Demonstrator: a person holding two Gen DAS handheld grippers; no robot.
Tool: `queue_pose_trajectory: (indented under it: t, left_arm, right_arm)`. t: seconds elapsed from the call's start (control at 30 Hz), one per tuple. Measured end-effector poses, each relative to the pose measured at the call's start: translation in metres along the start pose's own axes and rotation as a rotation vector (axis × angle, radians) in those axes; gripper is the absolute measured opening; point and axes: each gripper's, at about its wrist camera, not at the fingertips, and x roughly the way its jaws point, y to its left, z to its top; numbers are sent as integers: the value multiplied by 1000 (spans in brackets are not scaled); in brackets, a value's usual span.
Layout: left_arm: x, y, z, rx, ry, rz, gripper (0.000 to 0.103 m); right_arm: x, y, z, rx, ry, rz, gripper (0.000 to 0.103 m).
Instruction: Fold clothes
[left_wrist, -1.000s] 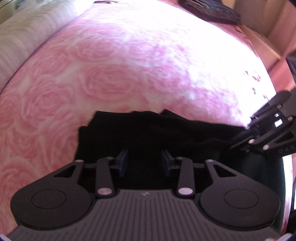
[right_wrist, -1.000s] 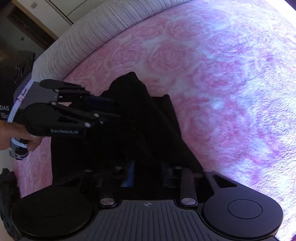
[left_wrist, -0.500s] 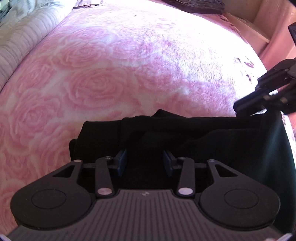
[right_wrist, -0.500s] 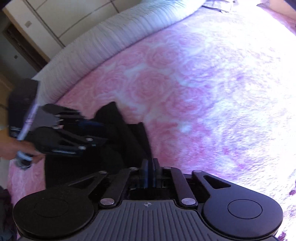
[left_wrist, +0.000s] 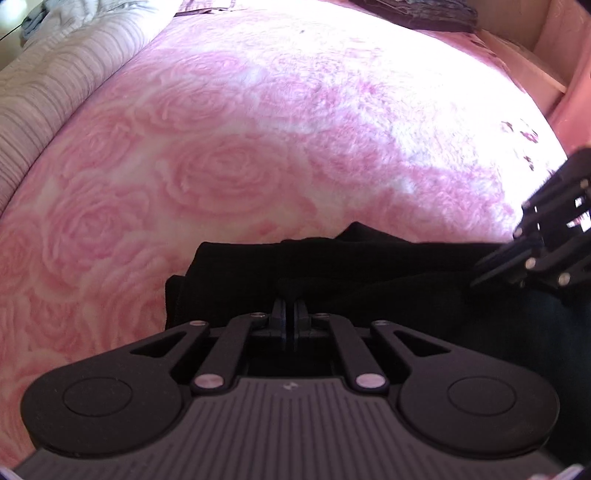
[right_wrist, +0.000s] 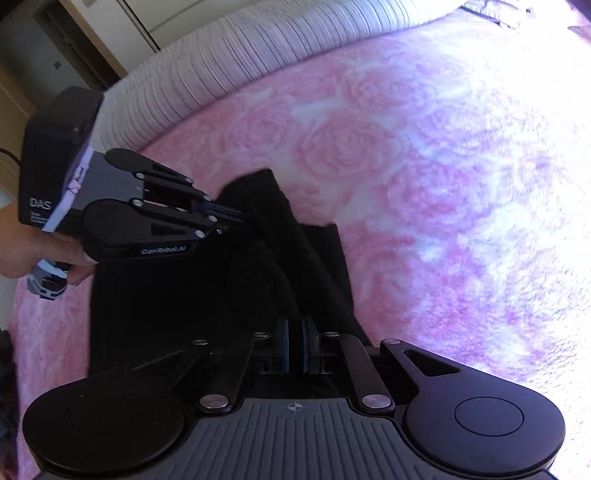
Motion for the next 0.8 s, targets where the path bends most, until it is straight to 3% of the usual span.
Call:
queue_pose_trajectory:
  t: [0.13,0.23,0.33,0.43,0.47,0.53,0.63,0.7,0.8]
  left_arm:
    - [-6,9,3,-48,-4,-23,8]
    - [-24,22,2,-96,-25,-11,20]
    - [-50,32,-5,-143,-50,15,14]
    - [-70,20,-16,-177,-78,-22,12]
    - [-71,11,-20,-188,-75,-51,12]
    - [-62,-13,-27,-177,-36,-99,13]
    - [-29,-44,-38,-82,43,-74,14]
    - [-22,-42,-38,-108,13,-68,16]
    - [-26,-35,-28,-137,12,-16,13]
  right_arm:
    - [-1,-16,-11,42,-14,-30,5]
    - [-23,-20,-17,64,-60,-77,7]
    - [-51,-14,-24,70,-111,-113,14]
    - [-58,11,-33,18,-128,-84,24]
    - [-58,21,-36,-9,-129,-71,37]
    - [-51,37,-43,-67,-118,-54,48]
    - [-32,35,-50,-82,-82,-69,48]
    - [-28,19,-52,-81,-58,-148,48]
    - [-41,-10,-51,-11,-60,-163,49]
